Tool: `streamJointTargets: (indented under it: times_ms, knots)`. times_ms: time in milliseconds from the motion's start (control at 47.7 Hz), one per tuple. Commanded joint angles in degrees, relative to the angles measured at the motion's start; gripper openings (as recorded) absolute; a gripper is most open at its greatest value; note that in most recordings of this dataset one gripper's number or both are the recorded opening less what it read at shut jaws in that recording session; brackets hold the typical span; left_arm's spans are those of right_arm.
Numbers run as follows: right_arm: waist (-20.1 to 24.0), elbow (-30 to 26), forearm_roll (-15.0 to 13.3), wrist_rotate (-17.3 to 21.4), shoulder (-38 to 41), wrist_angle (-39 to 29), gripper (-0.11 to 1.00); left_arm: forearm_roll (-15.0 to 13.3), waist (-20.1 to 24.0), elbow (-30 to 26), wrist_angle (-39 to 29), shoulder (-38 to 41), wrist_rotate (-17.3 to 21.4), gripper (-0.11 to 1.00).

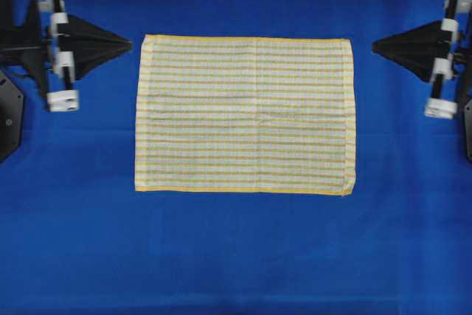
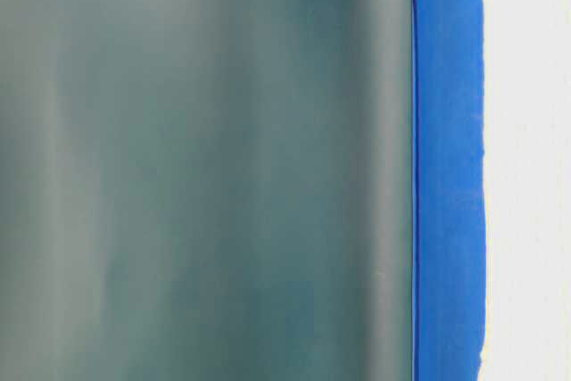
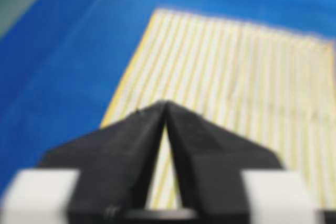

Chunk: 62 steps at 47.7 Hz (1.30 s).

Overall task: Fold the yellow towel.
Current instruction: 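Move both grippers to the towel's top corners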

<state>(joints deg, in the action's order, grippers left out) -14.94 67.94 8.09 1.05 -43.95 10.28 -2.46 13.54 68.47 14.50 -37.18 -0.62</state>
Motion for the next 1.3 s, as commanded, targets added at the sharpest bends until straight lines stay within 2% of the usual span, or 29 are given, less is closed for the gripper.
streamJointTargets:
  times_ms: [0, 189, 210, 252, 398, 671, 860, 1070, 1154, 1279]
  knots:
    - [-1.8, -0.5, 1.0, 0.1, 3.9, 0.5, 0.12, -0.7, 1.9, -1.0, 1.5, 4.0, -0.3, 0.17]
    - [-5.4, -0.8, 1.1, 0.1, 13.4, 3.3, 0.67, -1.1, 6.2, -1.2, 4.8, 13.2, -1.5, 0.73]
    - [-5.7, -0.8, 1.1, 0.1, 14.5, 3.6, 0.72, -1.1, 6.4, -1.4, 5.0, 14.2, -1.5, 0.79]
    - [-6.4, -0.7, 1.1, 0.1, 16.5, 4.3, 0.74, -1.1, 6.9, -1.6, 5.2, 16.0, -1.4, 0.85]
    - [-8.5, -0.8, 1.1, 0.1, 24.7, 7.6, 0.64, -1.1, 8.8, -1.9, 6.4, 21.5, -1.4, 0.76]
    - [-11.3, -2.4, 1.1, 0.1, 36.2, 12.3, 0.64, -1.1, 12.4, -2.5, 11.8, 32.1, -1.1, 0.75]
    - [-12.5, -4.0, 1.1, -0.1, 40.0, 12.3, 0.64, -1.1, 14.0, -3.0, 13.1, 36.6, -0.9, 0.74]
    - [-12.7, -4.5, 1.1, -0.1, 42.4, 12.6, 0.61, -1.1, 14.6, -3.8, 13.0, 39.0, -0.9, 0.69]
    - [-12.8, -4.7, 1.1, -0.2, 43.2, 12.7, 0.52, -1.1, 14.6, -4.0, 13.0, 39.4, -1.1, 0.61]
    - [-12.7, -4.7, 1.1, -0.2, 44.2, 12.8, 0.22, -1.1, 14.4, -4.0, 12.7, 39.7, -1.1, 0.38]
